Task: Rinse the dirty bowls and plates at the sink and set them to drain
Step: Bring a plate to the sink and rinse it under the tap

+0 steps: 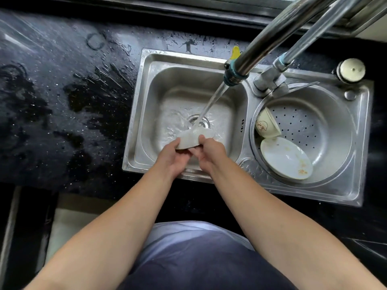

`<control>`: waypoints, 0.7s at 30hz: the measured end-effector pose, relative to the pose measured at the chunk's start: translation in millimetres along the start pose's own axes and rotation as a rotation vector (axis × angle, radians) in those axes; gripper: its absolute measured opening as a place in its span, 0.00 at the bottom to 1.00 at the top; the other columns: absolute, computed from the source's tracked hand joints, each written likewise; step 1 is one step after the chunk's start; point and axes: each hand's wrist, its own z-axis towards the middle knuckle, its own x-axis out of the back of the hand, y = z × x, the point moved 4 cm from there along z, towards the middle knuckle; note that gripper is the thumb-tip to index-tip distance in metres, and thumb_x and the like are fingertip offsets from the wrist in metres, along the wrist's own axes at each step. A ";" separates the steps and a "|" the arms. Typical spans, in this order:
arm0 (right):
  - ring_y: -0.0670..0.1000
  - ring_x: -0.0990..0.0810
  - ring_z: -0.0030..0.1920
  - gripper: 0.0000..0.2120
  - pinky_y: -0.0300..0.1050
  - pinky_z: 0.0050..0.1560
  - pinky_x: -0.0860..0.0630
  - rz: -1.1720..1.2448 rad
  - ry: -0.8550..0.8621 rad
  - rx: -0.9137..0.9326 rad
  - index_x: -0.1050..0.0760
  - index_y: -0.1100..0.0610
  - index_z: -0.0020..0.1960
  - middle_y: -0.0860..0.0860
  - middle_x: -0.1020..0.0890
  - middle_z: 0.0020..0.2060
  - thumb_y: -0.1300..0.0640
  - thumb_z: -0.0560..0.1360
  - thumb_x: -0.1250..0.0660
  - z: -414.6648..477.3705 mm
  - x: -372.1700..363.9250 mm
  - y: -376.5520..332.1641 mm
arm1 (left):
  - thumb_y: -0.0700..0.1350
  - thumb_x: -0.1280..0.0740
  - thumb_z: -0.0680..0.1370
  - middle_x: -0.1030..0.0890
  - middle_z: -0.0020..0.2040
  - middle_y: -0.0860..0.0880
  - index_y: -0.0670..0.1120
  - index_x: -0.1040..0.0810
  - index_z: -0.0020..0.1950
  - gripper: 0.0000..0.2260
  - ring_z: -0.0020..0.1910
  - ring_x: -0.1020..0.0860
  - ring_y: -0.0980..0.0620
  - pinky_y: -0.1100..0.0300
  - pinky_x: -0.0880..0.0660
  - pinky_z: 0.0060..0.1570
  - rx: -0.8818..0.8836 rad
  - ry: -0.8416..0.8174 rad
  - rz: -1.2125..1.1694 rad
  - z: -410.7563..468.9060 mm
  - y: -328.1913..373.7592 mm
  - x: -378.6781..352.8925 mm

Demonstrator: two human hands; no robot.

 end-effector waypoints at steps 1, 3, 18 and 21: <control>0.59 0.16 0.41 0.05 0.54 0.46 0.15 0.059 -0.029 -0.044 0.27 0.68 0.57 0.63 0.19 0.44 0.69 0.82 0.38 -3.9 0.2 2.2 | 0.39 0.45 0.88 0.20 0.54 0.36 0.37 0.30 0.68 0.11 0.47 0.19 0.42 0.52 0.21 0.45 -0.041 0.013 0.052 1.4 6.6 -1.2; 0.61 0.15 0.41 0.10 0.53 0.43 0.14 0.059 -0.097 -0.111 0.29 0.69 0.63 0.65 0.18 0.44 0.67 0.83 0.39 -11.7 4.2 1.1 | 0.39 0.43 0.87 0.19 0.51 0.37 0.36 0.29 0.66 0.11 0.46 0.18 0.44 0.53 0.19 0.45 -0.107 0.034 0.147 1.7 16.4 -6.1; 0.54 0.21 0.49 0.02 0.50 0.54 0.22 -0.211 0.187 0.430 0.28 0.55 0.46 0.51 0.22 0.39 0.57 0.74 0.36 -31.4 96.7 -275.5 | 0.47 0.34 0.79 0.17 0.40 0.44 0.51 0.19 0.46 0.05 0.43 0.21 0.36 0.53 0.34 0.36 -1.078 0.020 2.185 -36.6 23.2 -75.6; 0.53 0.23 0.55 0.13 0.50 0.55 0.25 -0.367 0.179 0.471 0.25 0.52 0.48 0.51 0.25 0.53 0.54 0.64 0.34 -34.8 67.0 -287.4 | 0.41 0.33 0.75 0.16 0.45 0.43 0.52 0.17 0.50 0.08 0.47 0.19 0.37 0.53 0.35 0.38 -1.063 0.012 2.417 -44.5 20.1 -66.4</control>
